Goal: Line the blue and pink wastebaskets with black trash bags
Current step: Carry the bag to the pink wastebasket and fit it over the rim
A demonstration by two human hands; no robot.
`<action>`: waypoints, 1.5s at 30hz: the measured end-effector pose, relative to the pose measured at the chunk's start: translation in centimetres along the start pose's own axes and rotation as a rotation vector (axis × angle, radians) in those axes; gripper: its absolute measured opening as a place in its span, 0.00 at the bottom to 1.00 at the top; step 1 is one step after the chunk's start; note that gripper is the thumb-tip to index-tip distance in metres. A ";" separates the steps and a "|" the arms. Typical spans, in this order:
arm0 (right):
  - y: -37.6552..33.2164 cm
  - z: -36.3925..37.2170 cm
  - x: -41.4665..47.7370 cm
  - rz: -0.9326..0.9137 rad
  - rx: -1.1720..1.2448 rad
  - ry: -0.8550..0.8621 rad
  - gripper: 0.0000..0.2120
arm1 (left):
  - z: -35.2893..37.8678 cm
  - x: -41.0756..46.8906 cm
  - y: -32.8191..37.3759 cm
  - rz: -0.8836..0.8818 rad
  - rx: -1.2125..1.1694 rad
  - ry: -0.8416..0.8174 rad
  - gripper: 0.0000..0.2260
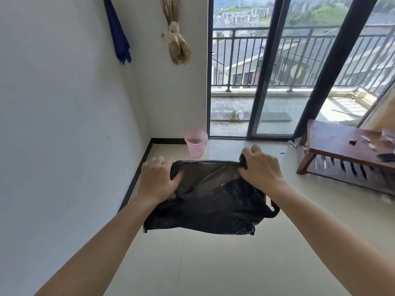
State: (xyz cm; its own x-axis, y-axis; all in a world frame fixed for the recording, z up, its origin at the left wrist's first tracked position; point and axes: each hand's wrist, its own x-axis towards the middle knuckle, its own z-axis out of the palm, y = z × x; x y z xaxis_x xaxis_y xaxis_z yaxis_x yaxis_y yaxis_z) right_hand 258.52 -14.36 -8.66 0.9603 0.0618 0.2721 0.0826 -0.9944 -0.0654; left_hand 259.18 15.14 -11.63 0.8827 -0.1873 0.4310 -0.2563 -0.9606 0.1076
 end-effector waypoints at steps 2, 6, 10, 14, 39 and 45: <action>1.4 1.7 5.2 0.027 0.000 0.003 0.13 | 3.0 5.8 -0.7 0.025 -0.010 0.013 0.17; 3.9 6.2 16.1 0.064 0.018 0.005 0.12 | 9.7 17.2 -2.2 0.066 0.020 0.012 0.14; 6.1 10.3 27.7 0.085 0.049 -0.033 0.14 | 14.8 28.7 -4.4 0.036 0.028 -0.051 0.12; 7.1 13.0 39.9 0.046 0.023 -0.088 0.16 | 17.6 38.8 -8.0 -0.032 0.039 -0.043 0.10; 11.0 37.3 89.7 -0.019 -0.100 -0.552 0.61 | 50.9 85.6 -26.4 -0.328 -0.005 -0.401 0.15; 15.0 45.6 96.4 0.135 -0.147 -0.608 0.32 | 58.4 90.0 -24.4 -0.443 -0.063 -0.416 0.12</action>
State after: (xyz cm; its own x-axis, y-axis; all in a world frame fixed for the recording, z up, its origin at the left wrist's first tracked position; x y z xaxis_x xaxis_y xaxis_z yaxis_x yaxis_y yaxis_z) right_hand 364.51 -19.44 -27.23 0.9428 -0.0708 -0.3257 -0.0459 -0.9954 0.0835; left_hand 367.92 9.76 -27.80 0.9872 0.1507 -0.0519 0.1590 -0.9539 0.2547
